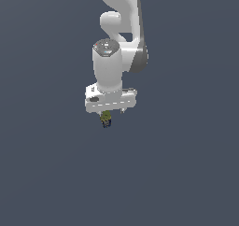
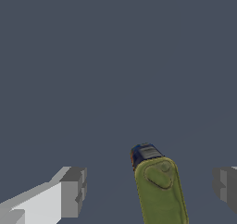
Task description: Pick up the object and move it to a goal position.
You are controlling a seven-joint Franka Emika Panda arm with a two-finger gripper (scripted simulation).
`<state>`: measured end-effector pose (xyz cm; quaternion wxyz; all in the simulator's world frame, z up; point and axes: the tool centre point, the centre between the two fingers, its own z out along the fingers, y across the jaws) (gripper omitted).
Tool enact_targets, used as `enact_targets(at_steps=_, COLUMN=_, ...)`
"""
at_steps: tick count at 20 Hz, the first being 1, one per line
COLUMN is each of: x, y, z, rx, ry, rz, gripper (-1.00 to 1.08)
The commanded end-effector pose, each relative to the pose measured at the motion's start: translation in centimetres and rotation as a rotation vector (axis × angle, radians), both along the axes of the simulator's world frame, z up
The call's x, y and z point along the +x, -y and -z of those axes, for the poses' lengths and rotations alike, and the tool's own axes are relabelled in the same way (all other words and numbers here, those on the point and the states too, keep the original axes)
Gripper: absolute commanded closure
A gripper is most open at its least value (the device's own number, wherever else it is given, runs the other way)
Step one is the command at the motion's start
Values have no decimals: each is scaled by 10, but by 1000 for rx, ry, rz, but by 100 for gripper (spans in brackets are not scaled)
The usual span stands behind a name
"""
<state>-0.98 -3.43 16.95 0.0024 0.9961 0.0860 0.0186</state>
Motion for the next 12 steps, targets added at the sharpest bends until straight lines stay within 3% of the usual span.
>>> enact_targets(at_steps=1, x=-10, y=10, z=11, rx=-2, ry=-7, rz=-36, gripper=-92)
enact_targets(at_steps=12, x=-52, y=42, z=52, rx=-3, ry=-32, rz=-176, gripper=-92)
